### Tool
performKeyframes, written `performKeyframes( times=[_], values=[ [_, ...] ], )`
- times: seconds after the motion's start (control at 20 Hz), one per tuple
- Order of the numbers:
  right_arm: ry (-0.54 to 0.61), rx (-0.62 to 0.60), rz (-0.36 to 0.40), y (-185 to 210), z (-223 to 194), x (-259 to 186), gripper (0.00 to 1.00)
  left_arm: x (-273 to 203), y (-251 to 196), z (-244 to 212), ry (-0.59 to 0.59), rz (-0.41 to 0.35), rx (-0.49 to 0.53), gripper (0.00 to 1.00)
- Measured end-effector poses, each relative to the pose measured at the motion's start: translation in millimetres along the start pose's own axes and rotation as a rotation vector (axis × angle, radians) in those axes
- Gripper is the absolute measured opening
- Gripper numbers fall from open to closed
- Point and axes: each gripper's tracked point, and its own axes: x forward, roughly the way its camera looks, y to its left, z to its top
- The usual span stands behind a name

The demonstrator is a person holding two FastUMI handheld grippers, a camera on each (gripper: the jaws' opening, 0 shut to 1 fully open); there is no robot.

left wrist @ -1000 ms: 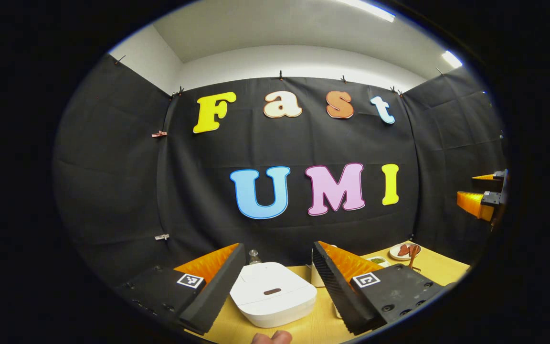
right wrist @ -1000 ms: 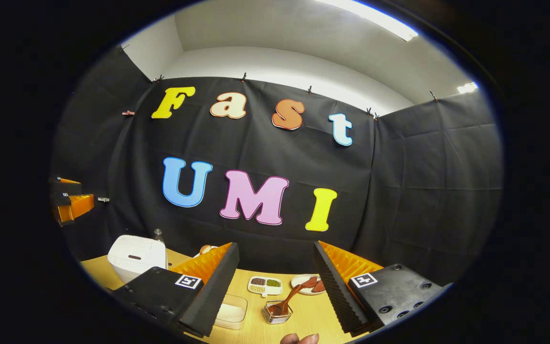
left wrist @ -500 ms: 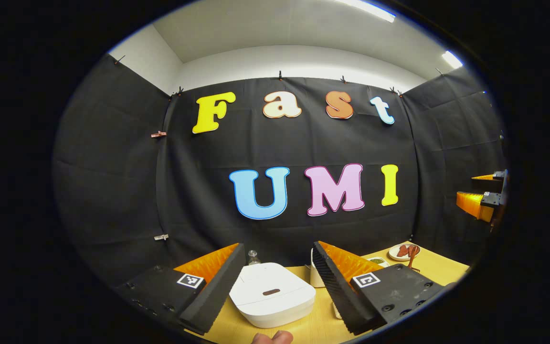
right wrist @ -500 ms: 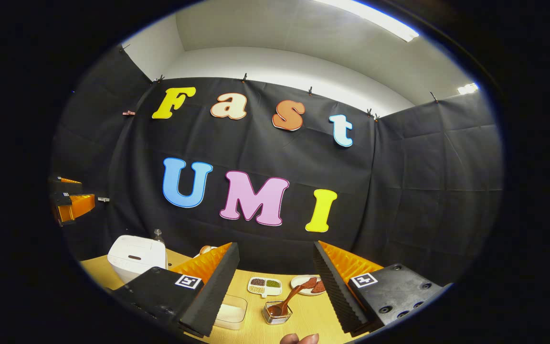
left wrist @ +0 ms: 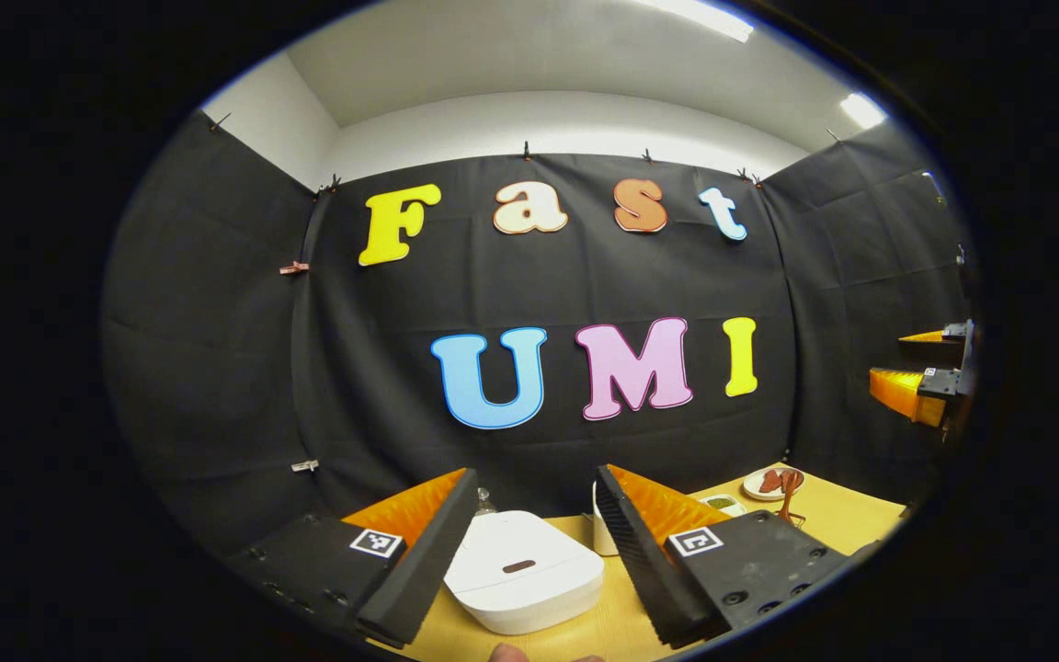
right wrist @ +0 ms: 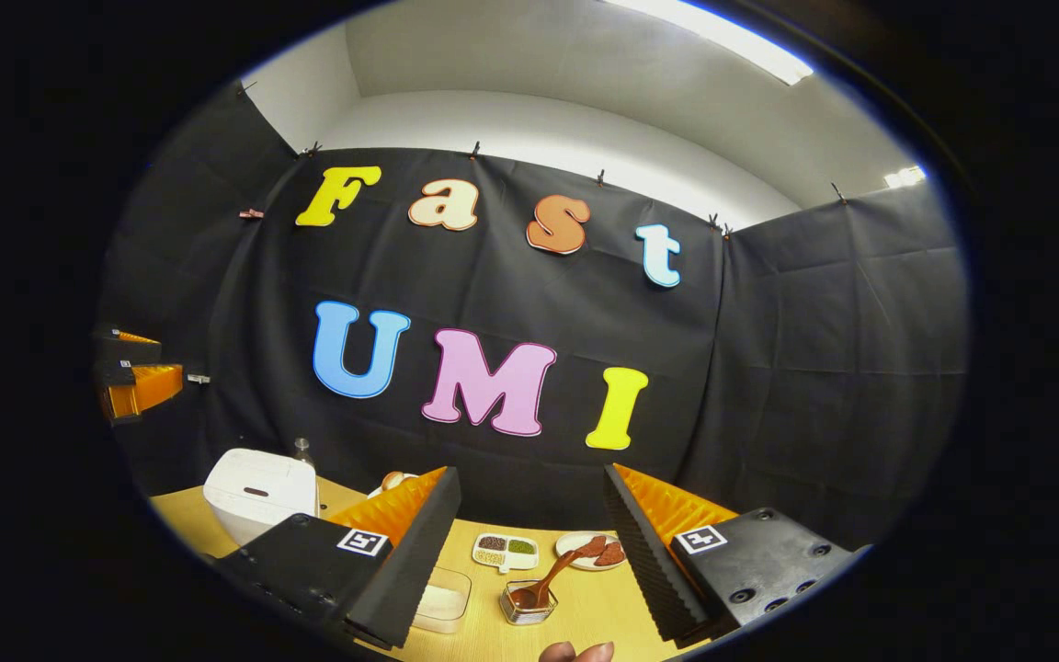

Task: Close the left gripper, press the button to open the rice cooker; take a wooden spoon from the chopstick holder with the right hand, scoop a spoonful of rice and pour it into the rice cooker, then put the wooden spoon back into the chopstick holder.

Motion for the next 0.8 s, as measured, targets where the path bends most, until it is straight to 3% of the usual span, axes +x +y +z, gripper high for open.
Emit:
performKeyframes(
  times=[0.25, 0.45, 0.6, 0.8],
  values=[
    [-0.002, -0.013, -0.002, -0.7, -1.2, -0.5, 0.97, -0.3, -9.0, 0.9, -0.002, -0.041, -0.019, 0.84],
    [-0.002, -0.022, -0.003, -1.0, -2.5, 1.1, 0.97, -1.4, -10.5, 15.7, -0.052, -0.076, -0.056, 0.46],
    [0.0, -0.02, -0.005, 0.0, -2.0, 2.0, 0.97, 6.6, -5.5, 8.6, -0.041, -0.068, -0.043, 0.09],
    [-0.002, -0.023, -0.011, -2.4, -2.6, 6.1, 0.97, 23.3, -4.7, -17.8, 0.042, -0.128, -0.108, 0.07]
  ],
)
